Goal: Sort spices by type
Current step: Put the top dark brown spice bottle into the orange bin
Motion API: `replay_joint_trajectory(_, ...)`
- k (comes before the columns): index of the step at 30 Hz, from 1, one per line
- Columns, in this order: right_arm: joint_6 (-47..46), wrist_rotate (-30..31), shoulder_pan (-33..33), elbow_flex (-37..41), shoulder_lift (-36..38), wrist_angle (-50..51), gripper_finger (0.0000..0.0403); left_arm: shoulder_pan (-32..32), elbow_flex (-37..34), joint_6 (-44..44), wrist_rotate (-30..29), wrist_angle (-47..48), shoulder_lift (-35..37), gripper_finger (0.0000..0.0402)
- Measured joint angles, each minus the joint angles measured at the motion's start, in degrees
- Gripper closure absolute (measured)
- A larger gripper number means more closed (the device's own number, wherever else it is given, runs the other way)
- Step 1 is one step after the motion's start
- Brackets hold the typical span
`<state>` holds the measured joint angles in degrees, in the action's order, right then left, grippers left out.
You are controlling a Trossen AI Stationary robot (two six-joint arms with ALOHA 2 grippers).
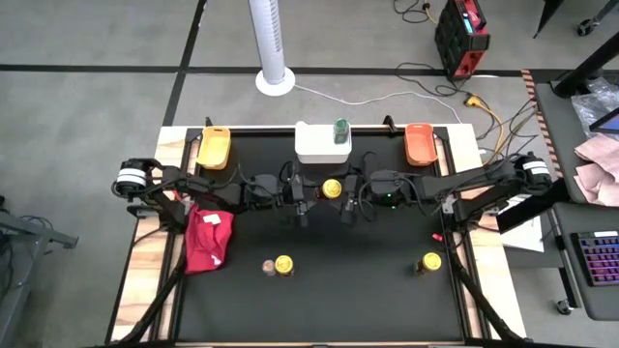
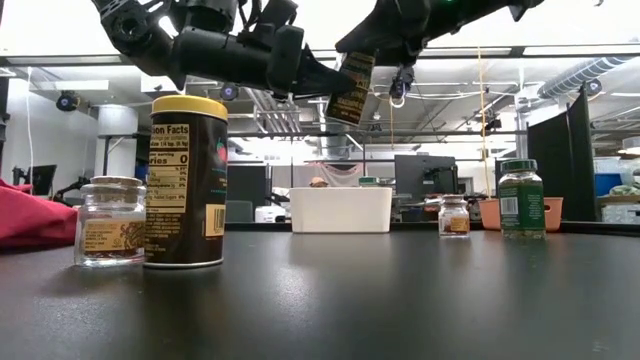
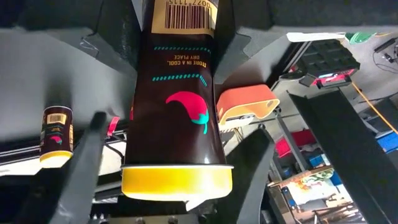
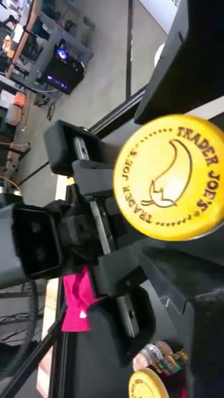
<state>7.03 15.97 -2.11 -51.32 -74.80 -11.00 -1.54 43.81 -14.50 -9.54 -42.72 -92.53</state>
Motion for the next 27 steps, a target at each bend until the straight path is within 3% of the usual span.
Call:
replay_joint_trajectory(9, -2.18, 0.00, 0.30, -0.82, 0.21, 1.57, 0.0186, 0.00, 0.00, 0.02, 0.06, -0.32, 0.00, 0.0259)
replay_joint_trajectory(19, -4.37, -0.15, 0.55, -1.12, 1.03, 3.42, 0.0186, -0.01, 0.13, 3.90, -0.04, 0.85, 0.18, 0.0232)
replay_joint_trajectory(24, -8.37, 1.60, 2.06, -5.45, 2.33, 14.32, 0.0186, -0.11, 0.12, 5.59, -0.87, 1.89, 0.62, 0.0184)
replay_joint_trajectory(27, -11.20, 6.72, 3.20, -8.00, 2.33, 22.16, 0.0186, -0.04, 0.11, 4.71, -0.72, 2.25, 1.04, 0.0155)
